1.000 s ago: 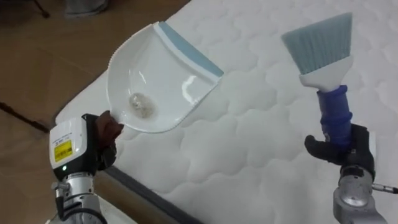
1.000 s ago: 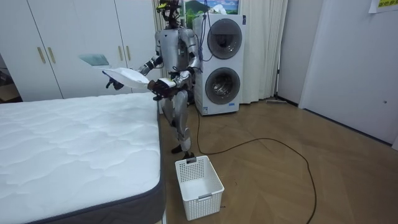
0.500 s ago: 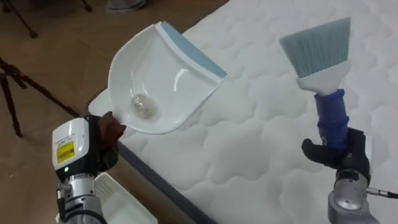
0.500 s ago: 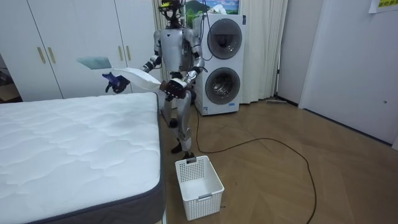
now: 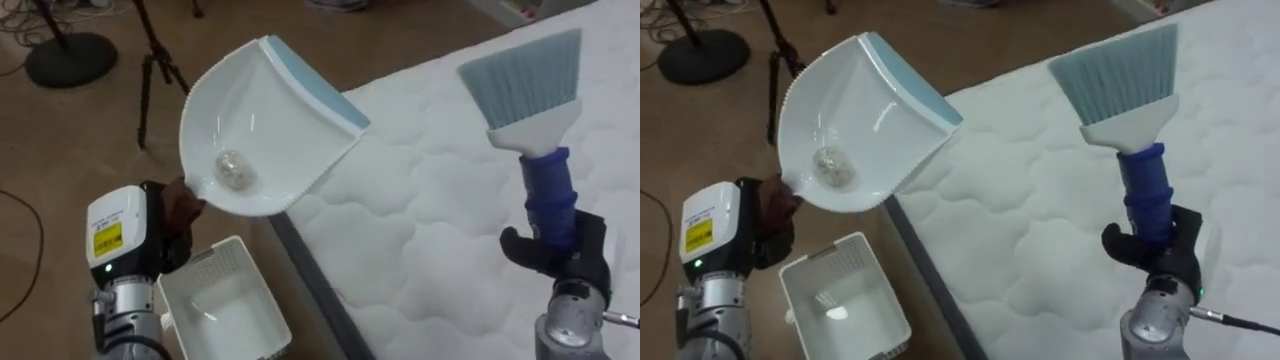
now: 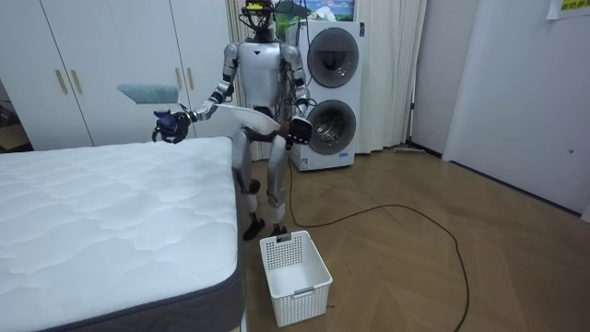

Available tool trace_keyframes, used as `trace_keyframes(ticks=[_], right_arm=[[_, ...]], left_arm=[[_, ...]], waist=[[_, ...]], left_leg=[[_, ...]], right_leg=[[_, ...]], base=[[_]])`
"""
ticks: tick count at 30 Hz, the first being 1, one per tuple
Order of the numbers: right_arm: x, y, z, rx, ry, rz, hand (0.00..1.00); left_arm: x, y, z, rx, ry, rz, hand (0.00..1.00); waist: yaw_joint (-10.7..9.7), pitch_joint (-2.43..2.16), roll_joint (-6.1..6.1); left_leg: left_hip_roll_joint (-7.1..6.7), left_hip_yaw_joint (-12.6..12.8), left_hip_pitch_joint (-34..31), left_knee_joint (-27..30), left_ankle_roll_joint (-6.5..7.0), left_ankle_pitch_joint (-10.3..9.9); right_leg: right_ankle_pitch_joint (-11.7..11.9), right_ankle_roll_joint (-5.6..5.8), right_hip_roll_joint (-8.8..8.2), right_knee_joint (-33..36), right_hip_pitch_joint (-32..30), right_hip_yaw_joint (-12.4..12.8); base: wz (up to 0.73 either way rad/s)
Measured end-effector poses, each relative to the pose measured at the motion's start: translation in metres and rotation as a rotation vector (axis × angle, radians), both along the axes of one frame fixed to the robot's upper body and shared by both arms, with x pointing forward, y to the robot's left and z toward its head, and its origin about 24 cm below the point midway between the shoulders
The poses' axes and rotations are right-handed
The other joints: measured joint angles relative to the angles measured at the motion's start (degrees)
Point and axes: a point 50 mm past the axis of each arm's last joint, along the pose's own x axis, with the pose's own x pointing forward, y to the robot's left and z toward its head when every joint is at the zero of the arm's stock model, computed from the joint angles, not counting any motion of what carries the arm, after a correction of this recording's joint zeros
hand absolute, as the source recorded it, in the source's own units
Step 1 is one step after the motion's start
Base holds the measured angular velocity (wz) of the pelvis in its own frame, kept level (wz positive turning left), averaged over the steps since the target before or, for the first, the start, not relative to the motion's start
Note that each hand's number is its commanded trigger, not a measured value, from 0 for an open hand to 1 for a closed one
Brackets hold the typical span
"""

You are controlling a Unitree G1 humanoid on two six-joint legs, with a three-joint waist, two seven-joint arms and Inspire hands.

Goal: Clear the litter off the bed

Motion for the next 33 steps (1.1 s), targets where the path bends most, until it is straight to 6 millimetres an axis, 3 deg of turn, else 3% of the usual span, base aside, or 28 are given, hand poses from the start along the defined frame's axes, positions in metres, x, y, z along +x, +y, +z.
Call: trace_keyframes(ticks=[5, 8, 9, 12, 14, 16, 18, 23, 26, 28, 31, 32, 33], right_arm=[[-0.002, 0.000, -0.002, 0.004, 0.011, 0.009, 0.00], [-0.002, 0.000, -0.002, 0.011, 0.015, 0.020, 0.00], [-0.002, 0.000, -0.002, 0.010, 0.014, 0.017, 0.00], [-0.007, -0.002, -0.010, 0.019, 0.045, -0.007, 0.00], [-0.008, -0.003, -0.011, 0.018, 0.052, -0.019, 0.00], [-0.012, -0.005, -0.015, 0.008, 0.069, -0.043, 0.00], [-0.012, -0.006, -0.015, 0.006, 0.070, -0.049, 0.00], [-0.014, -0.005, -0.017, 0.006, 0.072, -0.053, 0.00], [-0.015, -0.006, -0.018, 0.023, 0.073, -0.066, 0.00], [-0.019, -0.007, -0.023, 0.034, 0.096, -0.084, 0.00], [-0.021, -0.010, -0.025, 0.026, 0.110, -0.104, 0.00], [-0.021, -0.010, -0.026, 0.025, 0.113, -0.106, 0.00], [-0.023, -0.011, -0.028, 0.023, 0.124, -0.112, 0.00]], left_arm=[[-0.003, -0.001, -0.002, 0.010, 0.009, -0.003, 1.00], [-0.007, 0.000, -0.005, 0.009, 0.026, 0.001, 1.00], [-0.007, -0.001, -0.005, 0.007, 0.026, 0.000, 1.00], [-0.006, -0.002, -0.005, 0.004, 0.020, -0.006, 1.00], [-0.006, -0.002, -0.005, 0.004, 0.022, -0.006, 1.00], [-0.006, -0.003, -0.005, 0.005, 0.019, -0.012, 1.00], [-0.006, -0.003, -0.005, 0.009, 0.012, -0.013, 1.00], [-0.006, -0.004, -0.005, 0.016, 0.007, -0.015, 1.00], [-0.006, -0.001, -0.003, 0.023, 0.003, -0.023, 1.00], [-0.003, 0.002, -0.001, 0.041, -0.002, -0.033, 1.00], [-0.001, 0.002, 0.001, 0.052, -0.007, -0.044, 1.00], [-0.001, 0.002, 0.002, 0.055, -0.006, -0.049, 1.00], [0.000, 0.002, 0.002, 0.056, -0.006, -0.053, 1.00]], waist=[[1.51, 0.01, 0.02], [1.60, 0.19, 0.31], [1.34, 0.37, 0.57], [-0.43, 0.50, 0.87], [0.06, 0.51, 0.90], [-0.30, 0.53, 0.86], [-0.09, 0.50, 0.74], [0.76, 0.76, 0.41], [1.05, 0.85, 0.21], [-0.34, 0.89, 0.24], [-1.59, 1.19, 0.44], [-1.75, 1.31, 0.49], [-2.17, 1.40, 0.36]], left_leg=[[-0.97, -2.61, -0.03, 0.19, 0.46, 0.21], [-1.15, -3.10, -0.93, 1.31, 1.16, 0.01], [-0.92, -1.81, -2.05, 2.50, 1.34, -0.55], [1.27, 5.58, -5.21, 4.91, 1.97, -2.19], [0.35, 3.85, -4.91, 4.79, 1.95, -2.20], [-0.44, 2.36, -3.68, 3.73, 2.42, -1.44], [-0.98, 1.52, -3.39, 3.65, 2.73, -1.27], [-1.12, 2.42, -3.88, 4.88, 3.85, -1.77], [-1.88, 1.41, -3.39, 5.96, 4.25, -2.70], [-2.05, -1.07, -2.57, 5.48, 4.57, -2.35], [-2.38, -3.80, -1.91, 5.56, 4.42, -2.06], [-2.48, -4.32, -1.67, 5.48, 4.20, -1.95], [-2.83, -5.24, -1.11, 4.81, 2.81, -1.83]], right_leg=[[0.02, 0.07, -0.08, -0.04, 0.54, -0.04], [-0.14, 0.32, -0.17, -0.33, 1.28, -2.37], [-0.44, 0.51, -0.25, -0.61, 1.49, -3.67], [-1.85, 1.02, -0.66, -0.14, 1.25, -6.58], [-2.39, 1.00, -0.83, 1.96, -0.13, -5.73], [-2.56, 0.78, -1.15, 3.31, -0.64, -2.29], [-2.82, 1.13, -1.36, 4.64, -0.66, -0.97], [-4.14, 2.46, -2.99, 11.49, -2.83, -1.86], [-4.69, 2.61, -3.52, 17.64, -5.78, -0.48], [-6.54, 2.15, -2.16, 21.58, -8.81, 1.46], [-6.56, 1.78, -0.45, 19.73, -12.63, 2.25], [-6.38, 1.52, -0.06, 18.62, -13.00, 2.81], [-5.62, 0.92, 0.63, 15.98, -13.60, 3.91]], base=[[0.32], [0.32], [0.54], [0.56], [0.33], [0.44], [0.28], [0.09], [0.05], [0.46], [0.52], [0.55], [0.49]])
